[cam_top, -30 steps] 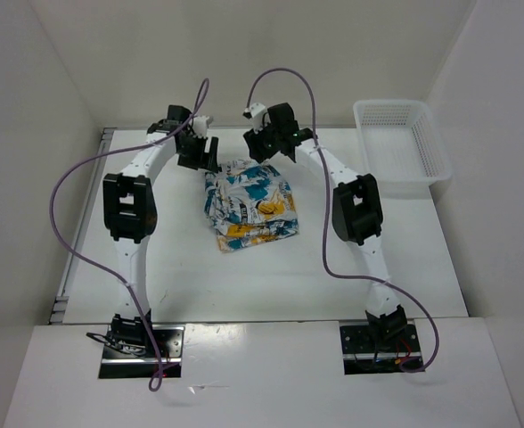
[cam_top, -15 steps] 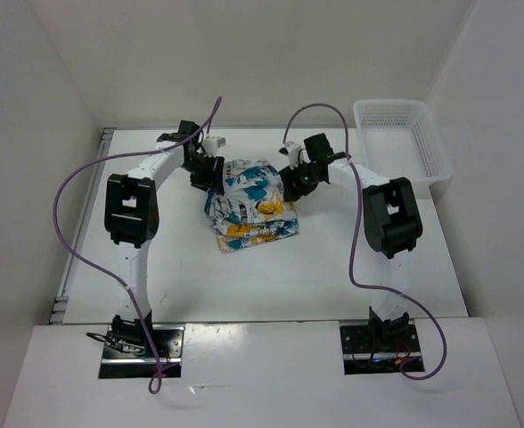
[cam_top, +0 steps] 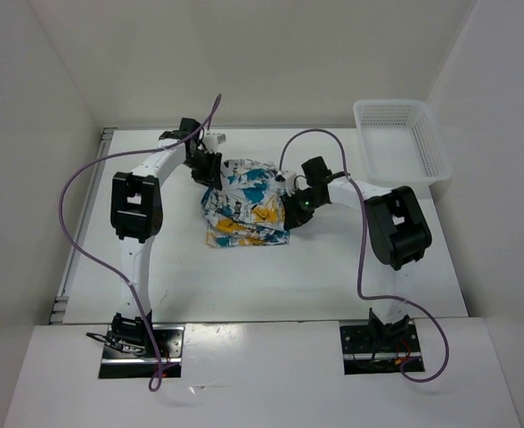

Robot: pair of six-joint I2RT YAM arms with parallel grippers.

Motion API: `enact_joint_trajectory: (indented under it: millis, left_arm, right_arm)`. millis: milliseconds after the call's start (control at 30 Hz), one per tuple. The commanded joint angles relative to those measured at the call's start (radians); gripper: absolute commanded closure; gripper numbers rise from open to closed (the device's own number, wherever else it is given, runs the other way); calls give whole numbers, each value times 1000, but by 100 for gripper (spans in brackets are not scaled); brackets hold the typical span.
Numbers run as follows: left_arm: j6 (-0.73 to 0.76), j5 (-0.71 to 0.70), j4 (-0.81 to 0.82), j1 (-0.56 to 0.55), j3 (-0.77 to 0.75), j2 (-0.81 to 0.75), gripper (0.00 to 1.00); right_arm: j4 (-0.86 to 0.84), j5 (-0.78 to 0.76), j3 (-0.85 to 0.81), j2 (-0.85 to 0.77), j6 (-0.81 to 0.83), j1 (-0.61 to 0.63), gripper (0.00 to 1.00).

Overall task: Fold and stack the shorts
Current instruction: Fold the shorts

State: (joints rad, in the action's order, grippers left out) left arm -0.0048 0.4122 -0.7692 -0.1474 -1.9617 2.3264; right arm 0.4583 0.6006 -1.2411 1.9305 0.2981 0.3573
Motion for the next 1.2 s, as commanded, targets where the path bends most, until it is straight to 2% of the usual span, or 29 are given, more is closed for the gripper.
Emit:
enact_joint_trajectory:
  millis: [0, 67, 133, 167, 233, 300, 400, 500, 567, 700, 1033, 1133, 1167]
  left_arm:
    - [5, 4, 30, 5, -84, 21, 64]
    - [5, 4, 39, 5, -94, 21, 64]
    - [5, 4, 39, 5, -106, 21, 64]
    - [5, 4, 39, 5, -106, 21, 62]
    - [5, 4, 39, 5, -106, 21, 62]
    - [5, 4, 39, -4, -106, 21, 62]
    - [5, 4, 39, -4, -97, 11, 60]
    - [5, -16, 39, -4, -86, 2, 60]
    - [5, -16, 39, -4, -72, 2, 59]
    - [5, -38, 48, -14, -49, -7, 59]
    - [5, -47, 48, -32, -26, -7, 57]
    - [5, -47, 48, -32, -16, -7, 57]
    - [5, -47, 48, -32, -16, -7, 57]
  right_arm:
    - [-15, 62, 15, -70, 22, 32, 90]
    - [37, 62, 5, -80, 74, 32, 86]
    - [48, 39, -44, -91, 118, 32, 68]
    - [39, 39, -70, -91, 118, 13, 67]
    - [-21, 39, -169, -82, 26, -52, 64]
    - [-58, 50, -248, -32, -20, -81, 54]
    - [-110, 39, -397, 70, -92, -81, 48]
    - [-153, 22, -523, 177, -210, -81, 46]
    - [-164, -4, -584, 244, -224, -81, 45]
    - [-155, -16, -630, 312, -200, -81, 36]
    - [-193, -50, -666, 430, -250, -81, 35]
    - [-214, -64, -675, 441, -269, -81, 46]
    - [-227, -74, -684, 452, -269, -81, 60]
